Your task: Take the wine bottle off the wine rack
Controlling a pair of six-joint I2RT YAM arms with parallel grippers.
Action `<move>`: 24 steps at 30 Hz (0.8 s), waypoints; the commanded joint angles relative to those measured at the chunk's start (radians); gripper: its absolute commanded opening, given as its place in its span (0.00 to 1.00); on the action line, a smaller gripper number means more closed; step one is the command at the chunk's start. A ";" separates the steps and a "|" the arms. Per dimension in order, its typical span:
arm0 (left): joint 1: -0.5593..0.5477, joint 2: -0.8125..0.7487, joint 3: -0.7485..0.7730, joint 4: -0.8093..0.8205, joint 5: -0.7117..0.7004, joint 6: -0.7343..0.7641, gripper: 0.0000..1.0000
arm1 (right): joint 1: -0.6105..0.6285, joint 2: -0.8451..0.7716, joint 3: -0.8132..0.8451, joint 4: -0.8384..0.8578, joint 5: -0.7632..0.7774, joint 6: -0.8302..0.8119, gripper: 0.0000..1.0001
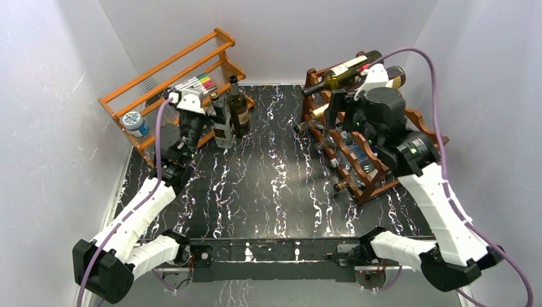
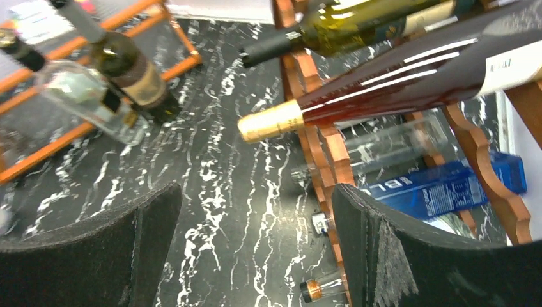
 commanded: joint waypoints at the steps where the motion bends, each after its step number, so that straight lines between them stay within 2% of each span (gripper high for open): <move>1: -0.057 -0.032 -0.040 0.067 -0.030 0.093 0.98 | -0.002 0.053 -0.001 0.051 0.200 0.068 0.98; 4: -0.088 -0.039 -0.056 0.085 -0.045 0.114 0.98 | -0.019 0.108 0.041 0.035 0.336 0.142 0.98; 7: -0.103 -0.046 -0.062 0.091 -0.039 0.103 0.98 | -0.103 0.164 0.101 0.005 0.319 0.204 0.98; 16: -0.146 -0.026 -0.046 0.064 0.006 0.062 0.98 | -0.405 0.229 0.139 0.044 -0.025 0.346 0.98; 24: -0.160 -0.002 -0.052 0.067 0.020 0.048 0.98 | -0.579 0.288 0.077 0.159 -0.278 0.503 0.98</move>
